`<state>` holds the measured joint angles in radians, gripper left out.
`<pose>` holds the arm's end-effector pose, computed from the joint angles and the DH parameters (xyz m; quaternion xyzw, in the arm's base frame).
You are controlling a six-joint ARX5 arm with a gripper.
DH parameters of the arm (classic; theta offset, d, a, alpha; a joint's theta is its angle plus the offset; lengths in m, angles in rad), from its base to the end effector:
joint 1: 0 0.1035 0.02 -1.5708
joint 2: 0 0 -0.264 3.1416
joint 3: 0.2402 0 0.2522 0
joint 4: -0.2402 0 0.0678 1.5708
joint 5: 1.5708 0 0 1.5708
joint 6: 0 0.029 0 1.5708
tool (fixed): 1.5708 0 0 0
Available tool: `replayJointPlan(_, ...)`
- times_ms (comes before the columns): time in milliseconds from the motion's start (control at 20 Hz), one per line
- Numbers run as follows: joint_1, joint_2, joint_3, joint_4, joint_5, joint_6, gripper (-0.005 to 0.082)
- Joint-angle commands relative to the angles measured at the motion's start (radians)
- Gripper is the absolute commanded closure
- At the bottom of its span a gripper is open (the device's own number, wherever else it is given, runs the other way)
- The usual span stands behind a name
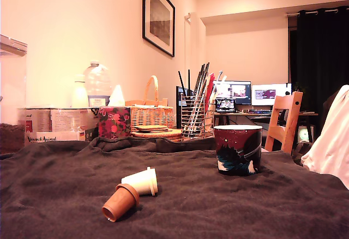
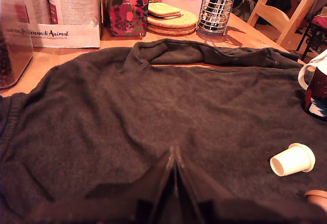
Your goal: Pick up the coffee capsules on the table and drop them inside the coffee cup
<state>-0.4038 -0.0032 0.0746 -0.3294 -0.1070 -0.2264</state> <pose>0.0832 -0.0322 0.1575 -0.0793 0.1372 -0.1320 0.9785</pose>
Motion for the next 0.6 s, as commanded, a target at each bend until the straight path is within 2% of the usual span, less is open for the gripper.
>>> replayJointPlan(0,0.077,-0.01,-0.022,-0.031,0.106,0.026,0.0793)
replayJointPlan(550,0.077,-0.01,-0.022,-0.009,0.106,0.025,0.0793)
